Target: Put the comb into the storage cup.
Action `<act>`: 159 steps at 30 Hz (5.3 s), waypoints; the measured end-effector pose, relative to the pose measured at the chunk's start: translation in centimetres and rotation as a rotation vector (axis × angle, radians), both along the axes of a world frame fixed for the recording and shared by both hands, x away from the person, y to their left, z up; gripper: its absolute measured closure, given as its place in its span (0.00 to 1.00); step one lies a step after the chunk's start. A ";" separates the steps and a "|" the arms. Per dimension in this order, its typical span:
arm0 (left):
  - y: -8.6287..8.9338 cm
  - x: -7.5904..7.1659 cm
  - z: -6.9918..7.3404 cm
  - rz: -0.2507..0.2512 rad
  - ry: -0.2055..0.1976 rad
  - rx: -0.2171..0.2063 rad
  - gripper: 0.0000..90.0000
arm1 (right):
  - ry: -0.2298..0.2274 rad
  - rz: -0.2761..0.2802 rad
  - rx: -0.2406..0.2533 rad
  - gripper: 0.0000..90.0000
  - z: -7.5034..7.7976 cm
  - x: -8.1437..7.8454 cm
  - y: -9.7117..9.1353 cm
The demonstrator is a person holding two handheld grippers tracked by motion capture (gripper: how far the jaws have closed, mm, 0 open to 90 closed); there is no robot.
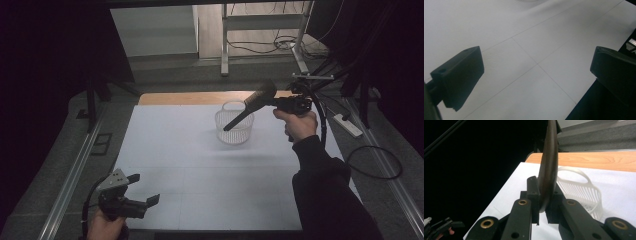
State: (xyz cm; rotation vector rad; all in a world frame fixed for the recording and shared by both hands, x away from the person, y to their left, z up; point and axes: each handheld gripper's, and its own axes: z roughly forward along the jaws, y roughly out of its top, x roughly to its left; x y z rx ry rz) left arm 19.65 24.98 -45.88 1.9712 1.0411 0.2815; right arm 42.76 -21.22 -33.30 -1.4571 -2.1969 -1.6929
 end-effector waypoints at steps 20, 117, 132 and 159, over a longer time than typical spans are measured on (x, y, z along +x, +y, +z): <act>0.0 0.1 0.0 0.015 0.002 0.004 0.00 | -0.020 -0.067 -0.066 0.93 -0.2 2.7 0.3; 0.3 0.3 -0.1 0.038 0.029 -0.014 0.00 | 0.099 -0.063 -0.163 0.91 -8.6 5.4 3.4; 0.3 0.3 -0.1 0.036 0.029 -0.014 0.00 | 0.114 -0.096 -0.215 0.83 -9.5 6.0 2.6; 0.3 0.3 -0.1 0.032 0.030 -0.016 0.00 | 0.092 -0.157 -0.315 0.66 -10.7 6.5 2.0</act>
